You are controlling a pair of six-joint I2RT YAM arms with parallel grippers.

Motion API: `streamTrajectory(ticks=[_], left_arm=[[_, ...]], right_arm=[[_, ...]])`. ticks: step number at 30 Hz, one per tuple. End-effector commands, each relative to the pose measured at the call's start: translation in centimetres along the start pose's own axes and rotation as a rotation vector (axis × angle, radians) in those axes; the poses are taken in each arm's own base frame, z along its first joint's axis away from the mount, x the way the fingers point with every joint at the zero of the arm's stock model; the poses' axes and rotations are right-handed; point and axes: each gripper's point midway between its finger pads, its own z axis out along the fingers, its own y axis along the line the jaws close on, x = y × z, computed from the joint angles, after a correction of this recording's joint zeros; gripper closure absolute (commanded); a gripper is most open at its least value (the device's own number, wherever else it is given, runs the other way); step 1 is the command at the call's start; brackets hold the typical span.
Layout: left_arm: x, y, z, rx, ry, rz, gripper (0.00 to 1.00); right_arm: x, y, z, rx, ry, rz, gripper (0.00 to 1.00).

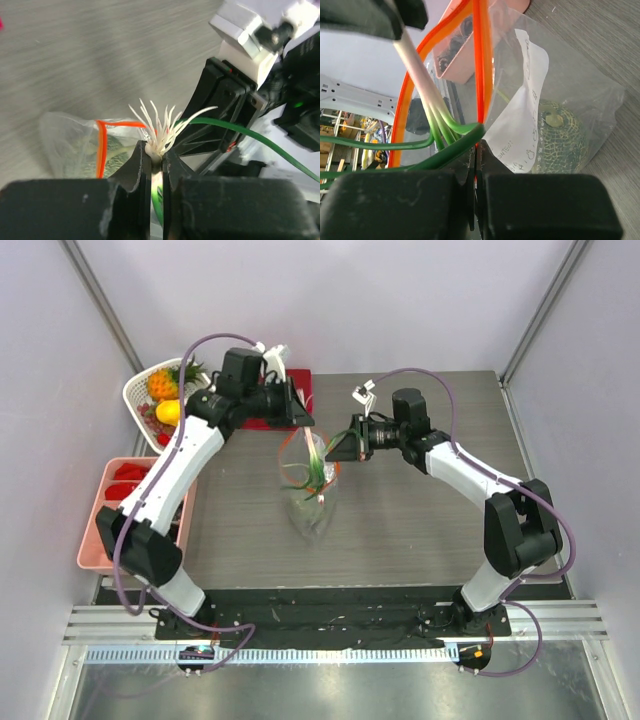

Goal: Place the food in the zip-top bag and seal the zipper
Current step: Place the fake vegetable in the zipper food storage bag.

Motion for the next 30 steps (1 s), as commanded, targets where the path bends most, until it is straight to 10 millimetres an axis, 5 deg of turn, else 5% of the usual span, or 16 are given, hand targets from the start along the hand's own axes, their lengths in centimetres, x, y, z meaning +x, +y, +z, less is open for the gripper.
streamTrajectory(ticks=[1, 10, 17, 24, 28, 30], left_arm=[[-1.5, -1.0, -2.9, -0.128, -0.183, 0.276, 1.00], [-2.1, -1.7, -2.0, -0.304, -0.407, 0.570, 1.00], [0.2, -1.3, -0.8, -0.321, -0.476, 0.737, 1.00], [-2.0, -0.2, -1.0, -0.461, -0.616, 0.765, 1.00], [-2.3, -2.1, -1.1, -0.357, -0.707, 0.818, 1.00], [-0.6, -2.4, -0.6, -0.280, -0.692, 0.883, 1.00]], right_arm=[[-2.1, 3.1, -0.8, -0.050, -0.027, -0.127, 0.99], [-2.6, 3.5, -0.6, -0.064, -0.025, -0.134, 0.99], [-2.6, 3.6, -0.6, -0.076, -0.020, -0.138, 0.99], [-2.7, 4.0, -0.6, -0.094, -0.012, -0.132, 0.99], [-2.8, 4.3, -0.7, -0.104, -0.010, -0.125, 0.99], [-2.9, 4.5, -0.7, -0.108, -0.011, -0.121, 0.99]])
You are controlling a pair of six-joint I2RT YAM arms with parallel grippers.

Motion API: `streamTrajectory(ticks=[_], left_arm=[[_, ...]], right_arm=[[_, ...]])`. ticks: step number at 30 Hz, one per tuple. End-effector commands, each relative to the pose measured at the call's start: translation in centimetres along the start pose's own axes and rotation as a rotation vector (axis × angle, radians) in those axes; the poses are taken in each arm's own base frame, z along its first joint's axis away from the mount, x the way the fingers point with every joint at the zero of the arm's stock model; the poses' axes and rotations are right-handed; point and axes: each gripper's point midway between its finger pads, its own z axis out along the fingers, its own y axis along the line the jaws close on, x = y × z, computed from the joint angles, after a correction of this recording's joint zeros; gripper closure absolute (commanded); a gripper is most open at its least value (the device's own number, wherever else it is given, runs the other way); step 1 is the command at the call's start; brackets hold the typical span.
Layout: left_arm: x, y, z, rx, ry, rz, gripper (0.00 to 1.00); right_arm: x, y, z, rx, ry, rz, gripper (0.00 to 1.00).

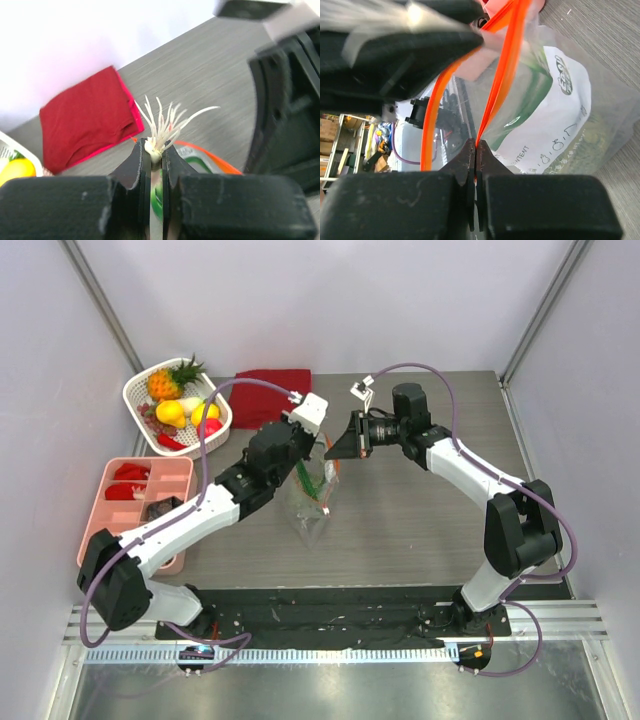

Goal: Place the food in the zip-top bag and seal the zipper
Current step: Place the fake vegetable in the zipper food storage bag.

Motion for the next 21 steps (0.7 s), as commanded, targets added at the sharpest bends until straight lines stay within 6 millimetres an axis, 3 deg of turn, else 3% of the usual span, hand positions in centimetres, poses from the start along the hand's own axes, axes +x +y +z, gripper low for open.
streamTrajectory(ticks=[1, 4, 9, 14, 17, 21], left_arm=[[-3.3, -0.9, -1.2, 0.072, -0.217, 0.038, 1.00], [-0.5, -2.6, -1.9, 0.171, -0.192, 0.101, 1.00], [1.1, -5.8, -4.7, 0.389, -0.286, 0.298, 1.00], [4.5, -7.6, -5.9, 0.531, -0.233, 0.455, 1.00], [5.1, -7.8, -5.9, 0.552, -0.233, 0.515, 1.00], [2.4, -6.7, -5.2, 0.483, -0.363, 0.549, 1.00]], right_arm=[[-2.4, 3.1, -0.5, -0.066, -0.032, -0.101, 0.99], [-2.6, 3.2, -0.6, -0.072, -0.035, -0.090, 0.99], [-3.2, 3.1, -0.9, -0.089, -0.055, -0.046, 0.99], [-3.4, 3.4, -0.9, -0.120, -0.070, -0.040, 0.99], [-3.4, 3.3, -0.9, -0.125, -0.066, -0.039, 0.99], [-3.1, 3.4, -0.9, -0.138, -0.055, -0.040, 0.99]])
